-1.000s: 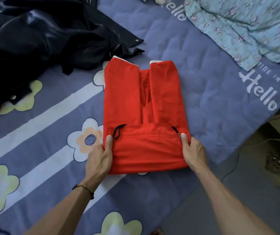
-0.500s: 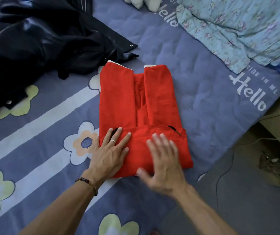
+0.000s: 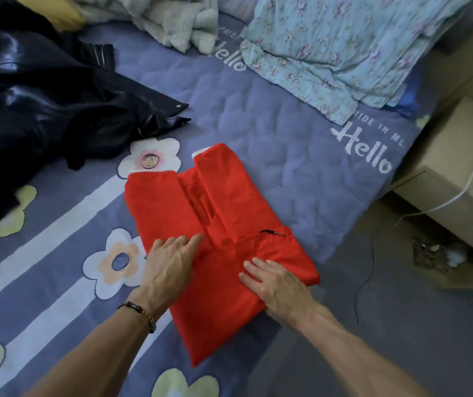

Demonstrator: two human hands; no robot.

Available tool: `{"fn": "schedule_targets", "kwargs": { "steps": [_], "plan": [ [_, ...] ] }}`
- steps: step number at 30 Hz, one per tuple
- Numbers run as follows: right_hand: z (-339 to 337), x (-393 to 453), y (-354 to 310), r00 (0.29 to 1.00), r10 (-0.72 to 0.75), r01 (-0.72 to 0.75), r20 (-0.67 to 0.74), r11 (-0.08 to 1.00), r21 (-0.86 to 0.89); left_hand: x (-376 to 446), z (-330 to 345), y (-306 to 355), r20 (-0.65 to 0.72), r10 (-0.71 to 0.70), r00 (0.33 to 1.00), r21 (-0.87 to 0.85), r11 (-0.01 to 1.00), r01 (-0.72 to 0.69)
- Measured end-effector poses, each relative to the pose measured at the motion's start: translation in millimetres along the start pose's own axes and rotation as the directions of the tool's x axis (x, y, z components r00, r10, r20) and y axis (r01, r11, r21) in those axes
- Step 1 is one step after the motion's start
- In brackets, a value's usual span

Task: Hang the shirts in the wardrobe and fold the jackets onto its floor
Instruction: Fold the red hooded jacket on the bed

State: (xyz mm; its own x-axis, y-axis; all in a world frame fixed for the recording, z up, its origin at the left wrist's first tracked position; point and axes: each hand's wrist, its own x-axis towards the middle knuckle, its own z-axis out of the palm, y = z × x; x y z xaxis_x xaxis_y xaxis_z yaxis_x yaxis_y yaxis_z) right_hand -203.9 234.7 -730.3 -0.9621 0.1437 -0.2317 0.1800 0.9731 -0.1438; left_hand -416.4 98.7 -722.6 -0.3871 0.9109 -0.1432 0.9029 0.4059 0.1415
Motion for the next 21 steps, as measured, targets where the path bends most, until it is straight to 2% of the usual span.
{"fn": "schedule_targets", "kwargs": {
  "steps": [2,4,7,11,13,15,17,19,20,21],
  "plan": [
    [-3,-39,22,0.994,-0.036,0.037,0.105,0.999,-0.009,7,-4,31,0.047,0.111,0.993,0.016,0.994,-0.112],
    [-4,-67,36,0.991,-0.020,0.024,0.132,0.999,-0.023,18,1,59,0.100,0.147,0.984,0.029,0.988,-0.150],
    [3,-80,41,0.993,0.027,-0.027,0.112,1.000,-0.002,36,17,78,0.321,0.048,0.946,-0.022,0.999,-0.043],
    [8,-68,40,0.994,0.057,-0.061,0.091,0.997,0.041,39,35,80,0.420,-0.031,0.907,-0.049,0.997,0.057],
    [8,-65,42,0.989,0.105,-0.114,0.101,0.990,0.088,41,39,80,0.444,-0.027,0.896,-0.033,0.998,0.047],
    [4,-60,45,0.993,0.115,-0.118,0.029,0.989,0.095,44,40,79,0.451,-0.001,0.893,-0.010,1.000,0.006],
    [-5,-53,46,0.993,0.117,-0.120,0.032,0.989,0.092,44,41,75,0.437,0.015,0.899,-0.027,1.000,-0.004],
    [-29,-41,42,0.984,0.127,-0.139,0.124,0.986,0.096,35,35,68,0.418,0.007,0.908,-0.222,0.970,0.095],
    [-42,-33,40,0.979,0.138,-0.154,0.150,0.983,0.097,30,29,63,0.439,0.006,0.898,-0.399,0.897,0.189],
    [-56,-24,37,0.973,0.154,-0.172,0.174,0.980,0.096,22,23,57,0.462,0.007,0.887,-0.564,0.774,0.288]
  ]
}}
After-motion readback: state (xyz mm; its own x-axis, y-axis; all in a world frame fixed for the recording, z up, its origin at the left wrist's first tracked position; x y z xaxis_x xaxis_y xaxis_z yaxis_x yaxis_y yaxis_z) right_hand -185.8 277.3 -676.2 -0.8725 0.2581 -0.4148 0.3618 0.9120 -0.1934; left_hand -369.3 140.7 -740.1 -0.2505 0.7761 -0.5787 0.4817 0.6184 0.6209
